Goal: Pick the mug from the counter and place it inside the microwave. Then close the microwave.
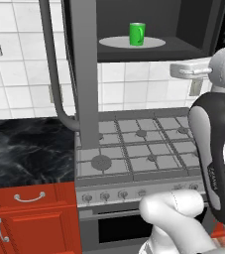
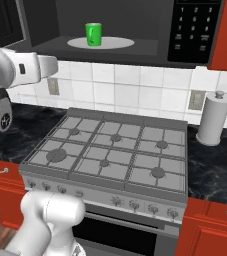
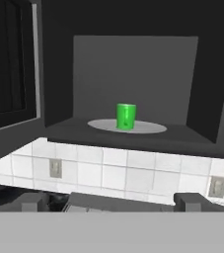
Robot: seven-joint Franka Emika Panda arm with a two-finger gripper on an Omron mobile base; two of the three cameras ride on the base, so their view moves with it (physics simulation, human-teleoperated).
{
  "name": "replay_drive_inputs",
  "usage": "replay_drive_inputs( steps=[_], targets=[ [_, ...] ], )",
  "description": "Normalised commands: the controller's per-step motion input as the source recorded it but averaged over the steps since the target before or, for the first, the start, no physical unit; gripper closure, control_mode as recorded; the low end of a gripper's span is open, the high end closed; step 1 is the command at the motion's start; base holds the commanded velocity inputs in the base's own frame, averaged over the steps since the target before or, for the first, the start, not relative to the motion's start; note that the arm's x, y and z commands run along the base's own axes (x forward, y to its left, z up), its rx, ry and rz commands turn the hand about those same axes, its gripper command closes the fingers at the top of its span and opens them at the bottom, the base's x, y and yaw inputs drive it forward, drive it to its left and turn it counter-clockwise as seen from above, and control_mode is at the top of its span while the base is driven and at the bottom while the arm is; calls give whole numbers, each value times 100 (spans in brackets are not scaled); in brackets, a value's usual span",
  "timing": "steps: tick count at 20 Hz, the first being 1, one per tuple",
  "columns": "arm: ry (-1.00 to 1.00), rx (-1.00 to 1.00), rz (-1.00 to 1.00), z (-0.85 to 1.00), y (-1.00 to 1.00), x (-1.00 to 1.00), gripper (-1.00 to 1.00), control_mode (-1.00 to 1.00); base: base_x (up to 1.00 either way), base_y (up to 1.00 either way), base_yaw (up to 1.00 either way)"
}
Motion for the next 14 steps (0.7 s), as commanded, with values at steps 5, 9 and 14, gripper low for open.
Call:
replay_drive_inputs(
  steps=[5,9,14],
  targets=[
    [-17,0,0,8,6,-74,-100,-100,0,0,0],
    [-11,0,0,25,3,-69,-100,-100,0,0,0],
    [-1,0,0,27,1,-55,-100,-100,0,0,0]
  ],
)
